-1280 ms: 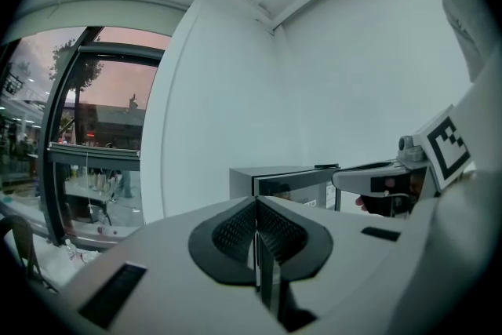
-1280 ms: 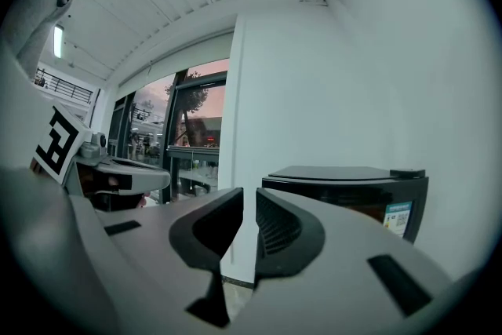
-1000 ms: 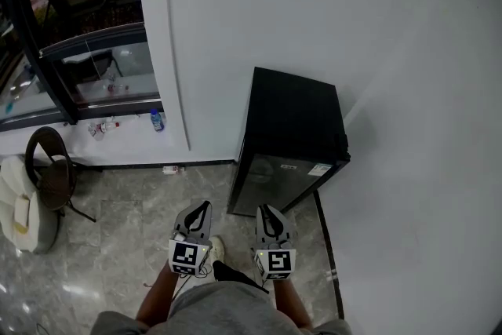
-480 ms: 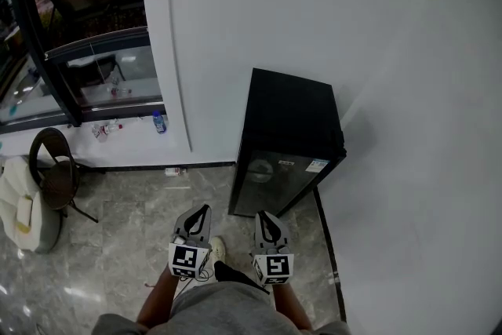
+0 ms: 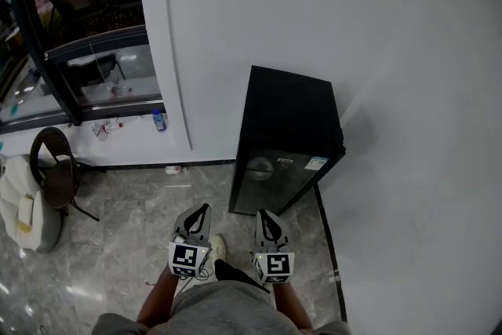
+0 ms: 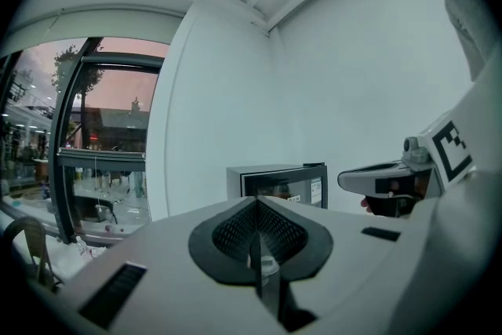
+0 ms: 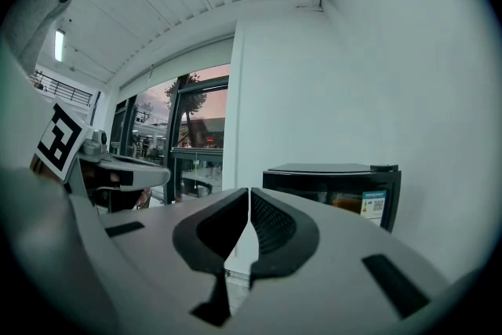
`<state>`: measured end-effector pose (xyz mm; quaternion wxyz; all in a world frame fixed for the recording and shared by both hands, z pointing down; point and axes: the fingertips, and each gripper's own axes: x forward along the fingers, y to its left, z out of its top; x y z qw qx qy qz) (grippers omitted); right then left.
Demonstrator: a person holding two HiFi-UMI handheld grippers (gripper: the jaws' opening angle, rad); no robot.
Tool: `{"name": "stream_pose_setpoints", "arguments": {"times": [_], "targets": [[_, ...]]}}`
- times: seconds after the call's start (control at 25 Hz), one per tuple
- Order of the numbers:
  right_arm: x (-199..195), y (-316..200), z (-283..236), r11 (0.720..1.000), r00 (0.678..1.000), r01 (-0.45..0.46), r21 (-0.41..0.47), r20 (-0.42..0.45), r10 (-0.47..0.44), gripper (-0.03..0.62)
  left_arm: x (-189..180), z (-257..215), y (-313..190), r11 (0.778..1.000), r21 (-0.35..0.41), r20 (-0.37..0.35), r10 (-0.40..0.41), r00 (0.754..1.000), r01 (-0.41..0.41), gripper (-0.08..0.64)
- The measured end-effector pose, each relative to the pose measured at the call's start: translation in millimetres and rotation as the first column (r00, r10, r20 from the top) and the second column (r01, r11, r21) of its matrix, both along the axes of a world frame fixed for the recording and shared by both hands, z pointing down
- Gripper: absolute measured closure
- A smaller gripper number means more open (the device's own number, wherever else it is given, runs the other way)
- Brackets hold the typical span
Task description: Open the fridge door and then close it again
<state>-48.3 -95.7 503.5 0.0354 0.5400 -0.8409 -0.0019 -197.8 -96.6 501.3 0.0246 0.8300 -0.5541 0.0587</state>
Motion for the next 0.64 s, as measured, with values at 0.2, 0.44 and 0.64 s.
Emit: {"name": "stream_pose_setpoints", "arguments": {"times": [0.2,0.44,0.64], "targets": [[3,-1,1,1.0,1.0,-0.003,-0.007,-0.006,0.003,0.561,3,-1,-1,1.0,-0.005,-0.003,0.002,1.0,-0.002,0.555],[2,-5,1,1.0,1.0,0.0,-0.008,-0.008,0.0,0.561,1,0,-5,1.0,-0.007,0.002,-0.002,1.0,0.002,0.555],[1,-11,4,1.0,1.0,0.0,-0.01,-0.008,0.0,0.561,2,4,-11,1.0,-0.008,-0.001,0.006,1.0,-0.006,0.555]]}}
